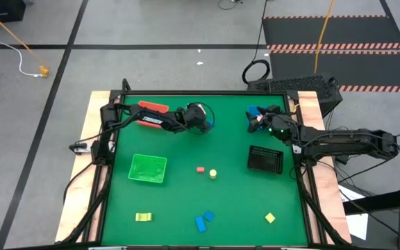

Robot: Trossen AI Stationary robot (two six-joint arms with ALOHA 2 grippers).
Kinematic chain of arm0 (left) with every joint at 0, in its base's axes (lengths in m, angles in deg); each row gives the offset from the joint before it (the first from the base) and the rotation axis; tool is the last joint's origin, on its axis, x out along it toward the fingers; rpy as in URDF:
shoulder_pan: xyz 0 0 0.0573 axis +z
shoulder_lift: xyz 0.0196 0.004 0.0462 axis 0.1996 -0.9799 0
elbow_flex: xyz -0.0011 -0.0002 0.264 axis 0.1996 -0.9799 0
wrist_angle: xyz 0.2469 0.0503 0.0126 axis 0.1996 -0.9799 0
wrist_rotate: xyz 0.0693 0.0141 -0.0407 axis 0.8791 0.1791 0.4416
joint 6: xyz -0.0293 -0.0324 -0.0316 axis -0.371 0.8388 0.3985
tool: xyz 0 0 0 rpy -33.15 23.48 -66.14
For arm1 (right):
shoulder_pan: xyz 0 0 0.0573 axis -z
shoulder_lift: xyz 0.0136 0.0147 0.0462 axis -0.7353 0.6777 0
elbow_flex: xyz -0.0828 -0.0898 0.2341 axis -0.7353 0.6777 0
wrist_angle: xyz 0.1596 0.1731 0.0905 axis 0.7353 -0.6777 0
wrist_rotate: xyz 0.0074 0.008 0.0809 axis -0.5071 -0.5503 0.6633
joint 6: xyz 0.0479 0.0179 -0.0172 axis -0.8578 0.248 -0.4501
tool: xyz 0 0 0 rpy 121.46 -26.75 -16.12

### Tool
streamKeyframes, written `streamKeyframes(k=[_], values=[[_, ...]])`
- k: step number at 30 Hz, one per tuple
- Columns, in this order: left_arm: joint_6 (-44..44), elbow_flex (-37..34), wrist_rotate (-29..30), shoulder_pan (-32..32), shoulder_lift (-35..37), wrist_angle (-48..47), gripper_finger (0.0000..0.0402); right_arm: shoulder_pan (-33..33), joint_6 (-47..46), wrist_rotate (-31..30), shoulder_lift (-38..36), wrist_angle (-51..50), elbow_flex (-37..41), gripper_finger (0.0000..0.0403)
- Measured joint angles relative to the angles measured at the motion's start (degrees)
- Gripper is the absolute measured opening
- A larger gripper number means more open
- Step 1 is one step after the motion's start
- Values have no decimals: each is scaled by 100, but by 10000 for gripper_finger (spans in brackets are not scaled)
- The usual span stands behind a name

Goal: Sort & place blocks by color
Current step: Put the top red block into the orange basket

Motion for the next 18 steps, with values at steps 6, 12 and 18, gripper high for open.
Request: streamKeyframes(k=[6, 12, 18], values=[[-254, -17, -290, -295, 372, -120, 133, 0, 0, 0, 0, 48, 0, 320], [-526, -15, 269, -528, 1087, -814, 133, 0, 0, 0, 0, 46, 0, 320], [-634, -305, 777, -491, 2015, -1621, 133, 0, 0, 0, 0, 57, 0, 320]])
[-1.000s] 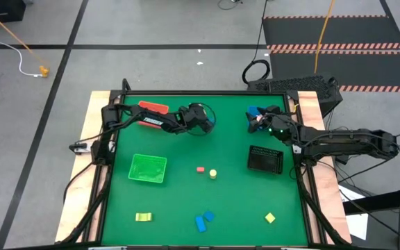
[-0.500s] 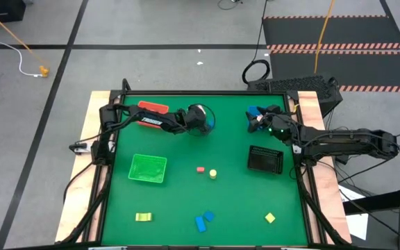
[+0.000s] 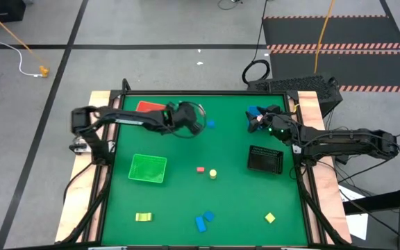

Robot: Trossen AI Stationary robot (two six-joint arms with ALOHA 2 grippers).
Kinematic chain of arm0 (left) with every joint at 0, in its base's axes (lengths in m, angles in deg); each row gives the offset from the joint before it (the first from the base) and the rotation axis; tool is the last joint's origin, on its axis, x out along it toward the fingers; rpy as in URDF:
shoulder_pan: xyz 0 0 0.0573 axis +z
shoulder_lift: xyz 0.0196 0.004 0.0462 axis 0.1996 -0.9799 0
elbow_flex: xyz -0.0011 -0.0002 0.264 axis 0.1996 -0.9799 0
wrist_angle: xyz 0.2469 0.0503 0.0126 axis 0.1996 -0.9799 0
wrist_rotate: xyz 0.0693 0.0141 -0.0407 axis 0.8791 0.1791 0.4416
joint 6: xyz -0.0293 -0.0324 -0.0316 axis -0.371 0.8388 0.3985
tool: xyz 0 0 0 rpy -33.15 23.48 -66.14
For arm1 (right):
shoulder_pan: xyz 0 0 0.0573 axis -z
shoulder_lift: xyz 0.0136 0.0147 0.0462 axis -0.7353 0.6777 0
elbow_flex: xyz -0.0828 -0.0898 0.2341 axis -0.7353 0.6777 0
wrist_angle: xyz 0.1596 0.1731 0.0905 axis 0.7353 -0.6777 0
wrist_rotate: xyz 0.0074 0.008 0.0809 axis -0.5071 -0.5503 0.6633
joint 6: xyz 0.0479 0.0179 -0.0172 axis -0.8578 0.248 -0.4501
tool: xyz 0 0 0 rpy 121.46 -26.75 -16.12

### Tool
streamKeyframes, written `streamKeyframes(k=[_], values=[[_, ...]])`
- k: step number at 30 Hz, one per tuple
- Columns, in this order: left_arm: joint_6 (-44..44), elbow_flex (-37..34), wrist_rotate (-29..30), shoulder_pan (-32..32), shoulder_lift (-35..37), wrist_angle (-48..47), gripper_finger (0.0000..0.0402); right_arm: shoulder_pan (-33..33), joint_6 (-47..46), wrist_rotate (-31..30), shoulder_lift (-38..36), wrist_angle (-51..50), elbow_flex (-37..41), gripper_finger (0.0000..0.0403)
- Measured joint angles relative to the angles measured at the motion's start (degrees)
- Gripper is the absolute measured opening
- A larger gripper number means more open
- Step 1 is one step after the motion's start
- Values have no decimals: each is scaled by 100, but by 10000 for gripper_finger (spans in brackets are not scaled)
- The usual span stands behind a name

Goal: Sort & place blocks by color
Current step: Put the top red block into the orange basket, then put the middle green block into the green basket

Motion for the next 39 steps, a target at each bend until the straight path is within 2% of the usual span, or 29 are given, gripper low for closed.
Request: streamKeyframes(k=[9, 14, 23, 30, 36, 39], values=[[636, -1933, 9, 277, 1771, 481, 133, 0, 0, 0, -2, 79, 0, 320], [1073, -2561, 25, 563, 2206, 417, 133, 0, 0, 0, -2, 94, 0, 320], [1557, -3012, 1, 681, 2260, 456, 135, 0, 0, 0, -2, 120, 0, 320], [1684, -3085, 4, 685, 2260, 440, 194, 0, 0, 0, -2, 116, 0, 320], [1676, -3087, 8, 665, 2260, 686, 199, 0, 0, 0, -2, 116, 0, 320], [1404, -3087, 13, 553, 2260, 1021, 200, 0, 0, 0, -2, 116, 0, 320]])
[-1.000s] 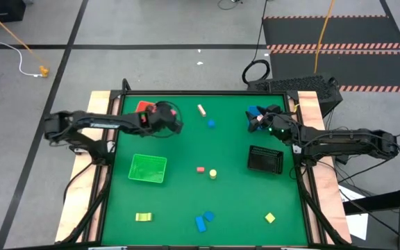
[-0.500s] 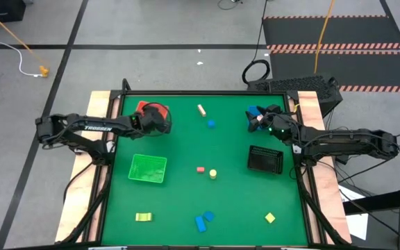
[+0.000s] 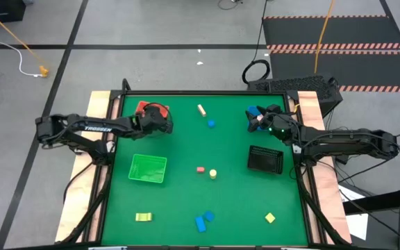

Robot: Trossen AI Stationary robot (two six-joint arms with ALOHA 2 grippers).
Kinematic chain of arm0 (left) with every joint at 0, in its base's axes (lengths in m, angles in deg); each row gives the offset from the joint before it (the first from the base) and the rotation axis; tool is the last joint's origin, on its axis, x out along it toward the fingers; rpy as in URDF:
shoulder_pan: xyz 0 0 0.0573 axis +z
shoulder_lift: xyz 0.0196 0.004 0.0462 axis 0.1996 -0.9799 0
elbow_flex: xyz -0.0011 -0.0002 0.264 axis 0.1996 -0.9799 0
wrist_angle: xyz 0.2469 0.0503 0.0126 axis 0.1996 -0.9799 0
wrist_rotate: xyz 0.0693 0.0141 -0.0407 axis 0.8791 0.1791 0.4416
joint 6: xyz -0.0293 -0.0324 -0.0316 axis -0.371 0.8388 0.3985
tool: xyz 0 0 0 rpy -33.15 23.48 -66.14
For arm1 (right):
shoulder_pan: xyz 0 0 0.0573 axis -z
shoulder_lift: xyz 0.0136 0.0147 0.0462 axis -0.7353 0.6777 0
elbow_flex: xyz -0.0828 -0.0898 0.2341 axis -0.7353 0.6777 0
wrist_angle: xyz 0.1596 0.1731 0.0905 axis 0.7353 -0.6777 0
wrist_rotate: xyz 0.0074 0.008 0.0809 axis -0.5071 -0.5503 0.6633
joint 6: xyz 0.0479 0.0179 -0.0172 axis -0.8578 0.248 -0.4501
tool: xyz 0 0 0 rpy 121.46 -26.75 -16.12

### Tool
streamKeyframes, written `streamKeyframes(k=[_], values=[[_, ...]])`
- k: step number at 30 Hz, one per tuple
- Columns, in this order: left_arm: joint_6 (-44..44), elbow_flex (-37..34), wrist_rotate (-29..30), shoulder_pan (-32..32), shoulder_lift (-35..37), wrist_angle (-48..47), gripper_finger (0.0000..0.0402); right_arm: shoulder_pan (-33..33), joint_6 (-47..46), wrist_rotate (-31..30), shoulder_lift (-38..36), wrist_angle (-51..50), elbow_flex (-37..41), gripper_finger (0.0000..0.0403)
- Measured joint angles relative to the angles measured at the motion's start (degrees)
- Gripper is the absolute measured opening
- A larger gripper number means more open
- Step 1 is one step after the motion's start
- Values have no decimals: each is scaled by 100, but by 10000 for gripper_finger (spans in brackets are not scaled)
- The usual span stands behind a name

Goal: Sort & place blocks by color
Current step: Put the middle green block into the green basket

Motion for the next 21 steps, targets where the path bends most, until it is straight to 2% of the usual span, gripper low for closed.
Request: streamKeyframes(k=[5, 9, 12, 21], values=[[-1080, 0, -278, -329, 0, 1175, 201, 0, 0, 0, 0, -2, 0, 320], [-1910, 0, -896, -661, -52, 1890, 202, 0, 0, 0, 0, -2, 0, 320], [-2009, 0, -1381, -1011, -52, 2101, 202, 0, 0, 0, 0, -2, 0, 320], [-2612, 0, -1431, -1797, -162, 2597, 202, 0, 0, 0, 0, -4, 0, 320]])
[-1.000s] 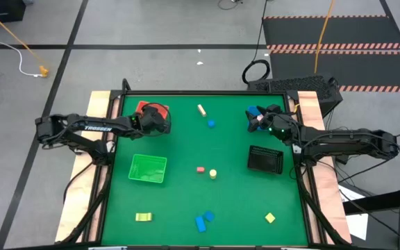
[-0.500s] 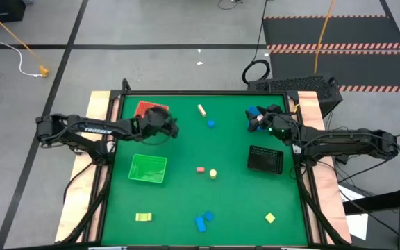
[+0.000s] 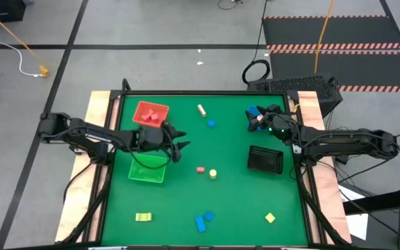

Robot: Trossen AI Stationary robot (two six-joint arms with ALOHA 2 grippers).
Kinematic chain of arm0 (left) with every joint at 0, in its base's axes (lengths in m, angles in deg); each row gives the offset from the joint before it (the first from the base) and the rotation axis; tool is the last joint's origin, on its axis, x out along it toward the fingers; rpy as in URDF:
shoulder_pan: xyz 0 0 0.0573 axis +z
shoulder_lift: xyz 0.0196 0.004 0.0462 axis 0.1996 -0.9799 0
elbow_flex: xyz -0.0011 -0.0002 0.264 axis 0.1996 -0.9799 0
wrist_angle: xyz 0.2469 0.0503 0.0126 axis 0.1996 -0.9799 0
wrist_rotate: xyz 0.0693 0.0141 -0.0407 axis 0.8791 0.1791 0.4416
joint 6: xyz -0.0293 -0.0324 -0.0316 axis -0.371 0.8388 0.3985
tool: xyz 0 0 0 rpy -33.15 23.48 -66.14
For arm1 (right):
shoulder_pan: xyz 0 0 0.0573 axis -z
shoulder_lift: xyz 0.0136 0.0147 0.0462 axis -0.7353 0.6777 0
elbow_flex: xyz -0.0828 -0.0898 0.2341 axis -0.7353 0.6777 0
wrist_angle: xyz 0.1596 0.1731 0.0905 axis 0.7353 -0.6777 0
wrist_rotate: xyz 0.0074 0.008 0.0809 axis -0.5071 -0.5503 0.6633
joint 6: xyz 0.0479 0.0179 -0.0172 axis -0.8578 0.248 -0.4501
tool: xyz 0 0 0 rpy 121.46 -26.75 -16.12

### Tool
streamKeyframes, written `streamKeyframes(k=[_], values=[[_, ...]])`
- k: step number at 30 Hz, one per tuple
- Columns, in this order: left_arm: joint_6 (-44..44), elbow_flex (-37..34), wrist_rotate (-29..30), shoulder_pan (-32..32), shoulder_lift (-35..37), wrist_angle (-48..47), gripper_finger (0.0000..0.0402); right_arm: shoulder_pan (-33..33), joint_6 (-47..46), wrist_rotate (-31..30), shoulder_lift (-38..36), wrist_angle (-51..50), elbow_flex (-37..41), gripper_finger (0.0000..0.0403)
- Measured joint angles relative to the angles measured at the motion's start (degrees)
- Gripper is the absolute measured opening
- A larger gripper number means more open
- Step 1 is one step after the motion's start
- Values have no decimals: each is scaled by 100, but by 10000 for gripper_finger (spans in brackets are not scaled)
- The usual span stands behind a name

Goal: Sort & place blocks by color
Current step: Put the middle green block into the green basket

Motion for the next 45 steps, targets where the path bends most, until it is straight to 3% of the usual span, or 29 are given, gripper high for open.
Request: streamKeyframes(k=[6, 10, 15, 23, 28, 33, 45], values=[[5, 1, -23, -221, -140, 90, 202, 0, 0, 0, 0, 0, 0, 320], [-391, 12, -495, -513, -335, 264, 202, 0, 0, 2, 2, 3, 0, 320], [-1044, 4, -607, -869, -691, 483, 202, 0, 0, 2, 2, 27, 0, 320], [-1496, 11, -606, -1213, -1360, 1483, 202, 0, -360, 29, 3, 701, 4, 320], [-1616, 195, -615, -1338, -1853, 1996, 202, 0, -1872, 1015, 3, 725, 4, 320], [-1770, 717, -622, -1474, -2445, 2015, 202, -111, -1633, 2151, 3, 703, 4, 320], [-1772, 1484, -576, -1384, -3076, 2019, 202, -1047, -1075, 2226, 2, 727, 4, 320]])
